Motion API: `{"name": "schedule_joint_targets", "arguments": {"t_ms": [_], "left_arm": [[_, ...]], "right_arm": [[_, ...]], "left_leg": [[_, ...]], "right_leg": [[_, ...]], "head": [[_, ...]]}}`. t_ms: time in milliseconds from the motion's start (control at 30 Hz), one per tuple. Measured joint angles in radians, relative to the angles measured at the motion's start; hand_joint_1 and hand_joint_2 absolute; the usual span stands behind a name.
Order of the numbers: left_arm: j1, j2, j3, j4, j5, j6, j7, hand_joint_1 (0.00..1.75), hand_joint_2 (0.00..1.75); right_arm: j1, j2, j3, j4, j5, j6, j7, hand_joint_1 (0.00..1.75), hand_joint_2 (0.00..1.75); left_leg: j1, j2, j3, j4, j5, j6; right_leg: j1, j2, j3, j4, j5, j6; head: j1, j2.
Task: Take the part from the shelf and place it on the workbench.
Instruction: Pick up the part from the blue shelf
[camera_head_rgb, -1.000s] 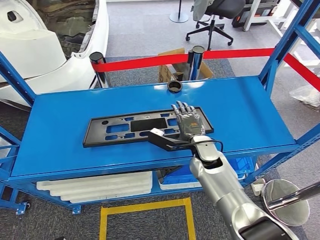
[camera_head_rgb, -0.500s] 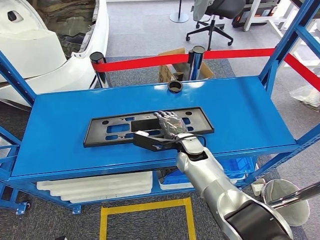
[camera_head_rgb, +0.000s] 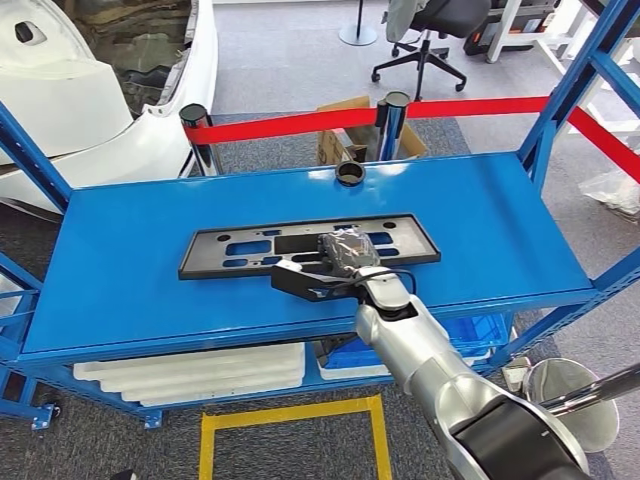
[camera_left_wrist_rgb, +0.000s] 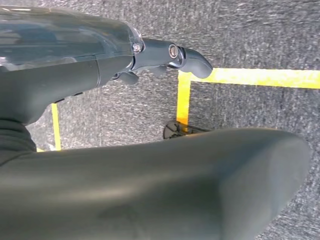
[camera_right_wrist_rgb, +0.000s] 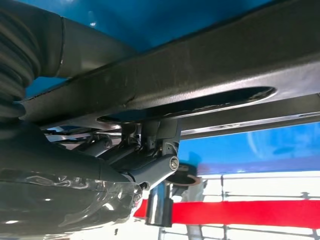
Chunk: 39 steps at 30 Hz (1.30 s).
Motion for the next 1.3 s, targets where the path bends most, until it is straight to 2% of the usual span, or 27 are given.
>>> {"name": "schedule_joint_targets", "arguments": {"t_ms": [167,400,500,700,767,867,933,1067,1167,1300], "left_arm": [[0.000,0.000,-0.007,0.000,0.000,-0.001,-0.039,0.00,1.75],[0.000,0.000,0.001,0.000,0.001,0.004,-0.037,0.00,1.75],[0.000,0.000,0.012,0.000,0.001,-0.001,-0.044,0.00,1.75],[0.000,-0.001,0.048,0.000,0.001,-0.024,-0.101,0.00,1.75],[0.001,-0.001,0.088,0.000,0.001,-0.051,-0.128,0.00,1.75],[0.001,-0.001,0.150,0.000,0.001,-0.075,-0.163,0.00,1.75],[0.002,-0.002,0.175,0.000,0.001,-0.067,-0.179,0.00,1.75],[0.002,-0.002,0.201,0.000,0.000,-0.023,-0.202,0.00,1.75],[0.004,-0.002,0.199,0.000,-0.005,0.025,-0.208,0.00,1.75],[0.006,0.002,0.186,0.000,-0.009,0.060,-0.167,0.00,1.75]], "right_arm": [[0.022,-0.018,0.004,-0.040,0.009,-0.023,0.010,1.75,1.75],[0.051,-0.041,0.016,-0.180,0.020,-0.029,-0.005,1.75,1.75],[0.059,-0.049,0.024,-0.289,0.002,-0.018,-0.026,1.75,1.75],[0.066,-0.058,0.076,-0.613,-0.085,0.043,-0.050,1.75,1.75],[0.074,-0.049,0.088,-0.708,-0.187,0.063,-0.079,1.75,1.75],[0.109,-0.032,0.094,-0.828,-0.424,0.085,-0.158,1.75,1.75],[0.144,-0.026,0.093,-0.889,-0.621,0.124,-0.204,1.75,1.75],[0.207,-0.047,0.088,-0.929,-1.068,0.273,-0.310,1.75,1.75],[0.260,-0.080,0.077,-0.965,-1.226,0.337,-0.388,1.75,1.75],[0.322,-0.118,0.062,-1.017,-1.327,0.395,-0.411,1.75,1.75]], "left_leg": [[0.000,0.000,0.000,0.000,0.000,0.000],[0.000,0.000,0.000,0.000,0.000,0.000],[0.000,0.000,-0.001,0.000,0.000,0.000],[0.000,0.000,-0.001,0.000,0.000,0.000],[0.000,0.000,-0.001,0.000,0.000,0.000],[0.000,0.000,-0.001,0.000,0.000,0.000],[0.000,0.000,-0.001,0.000,0.000,0.000],[0.000,0.000,-0.001,0.000,0.000,0.000],[-0.001,-0.001,-0.001,0.000,0.000,0.000],[-0.002,-0.001,-0.001,0.003,-0.001,0.001]], "right_leg": [[0.000,0.000,0.000,0.000,0.000,0.000],[0.000,0.000,-0.001,0.000,0.000,0.000],[0.000,0.000,-0.001,0.000,0.000,0.000],[0.000,0.000,-0.001,0.000,0.000,0.000],[0.000,0.000,-0.001,0.000,0.000,0.000],[0.001,0.000,-0.001,0.000,0.000,0.000],[0.001,-0.001,-0.001,0.000,0.000,0.000],[0.000,-0.001,0.000,0.000,0.000,0.000],[0.000,-0.002,0.000,-0.001,0.000,0.000],[-0.002,-0.001,0.000,-0.002,0.001,0.001]], "head": [[0.000,0.000],[0.000,0.000],[0.000,0.000],[0.000,0.000],[0.000,0.000],[0.000,0.000],[0.000,0.000],[0.000,0.000],[0.000,0.000],[0.000,0.000]]}}
